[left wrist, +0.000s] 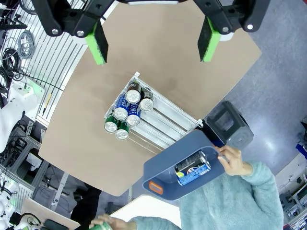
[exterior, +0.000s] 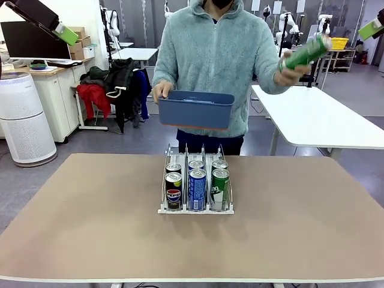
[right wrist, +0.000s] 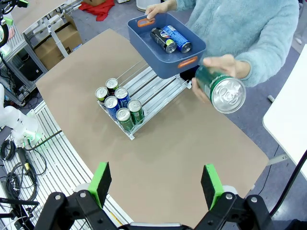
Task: Fill the beverage cans into the dispenser.
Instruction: Pick up the Sprite handed by the human.
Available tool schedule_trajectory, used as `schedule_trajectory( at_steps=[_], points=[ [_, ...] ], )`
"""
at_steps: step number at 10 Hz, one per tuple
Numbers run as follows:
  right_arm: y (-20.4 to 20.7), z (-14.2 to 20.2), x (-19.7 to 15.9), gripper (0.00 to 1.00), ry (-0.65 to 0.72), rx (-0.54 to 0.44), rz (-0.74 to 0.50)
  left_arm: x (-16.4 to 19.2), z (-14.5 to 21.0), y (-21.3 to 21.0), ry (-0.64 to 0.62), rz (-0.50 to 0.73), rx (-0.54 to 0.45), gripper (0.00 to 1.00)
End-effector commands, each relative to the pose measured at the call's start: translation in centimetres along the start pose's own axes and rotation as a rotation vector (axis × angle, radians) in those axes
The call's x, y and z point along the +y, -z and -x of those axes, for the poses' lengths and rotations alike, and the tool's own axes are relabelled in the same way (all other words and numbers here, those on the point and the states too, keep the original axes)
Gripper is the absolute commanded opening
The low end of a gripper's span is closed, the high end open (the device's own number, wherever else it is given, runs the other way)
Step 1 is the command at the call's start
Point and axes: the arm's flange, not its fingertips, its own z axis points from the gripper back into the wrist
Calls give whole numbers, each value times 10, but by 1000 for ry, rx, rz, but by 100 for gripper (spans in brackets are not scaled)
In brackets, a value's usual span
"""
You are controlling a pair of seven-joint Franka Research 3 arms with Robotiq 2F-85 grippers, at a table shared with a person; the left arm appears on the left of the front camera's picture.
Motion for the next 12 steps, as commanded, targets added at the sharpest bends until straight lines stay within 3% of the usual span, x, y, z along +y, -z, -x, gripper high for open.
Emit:
schedule_trajectory(
  at_steps=[1,12],
  points=[
    [1,0,1,100,-2,0,-3,0,0,1,-12,3,0,100],
    [1,0,1,100,-2,0,-3,0,0,1,-12,3,0,100]
  ],
)
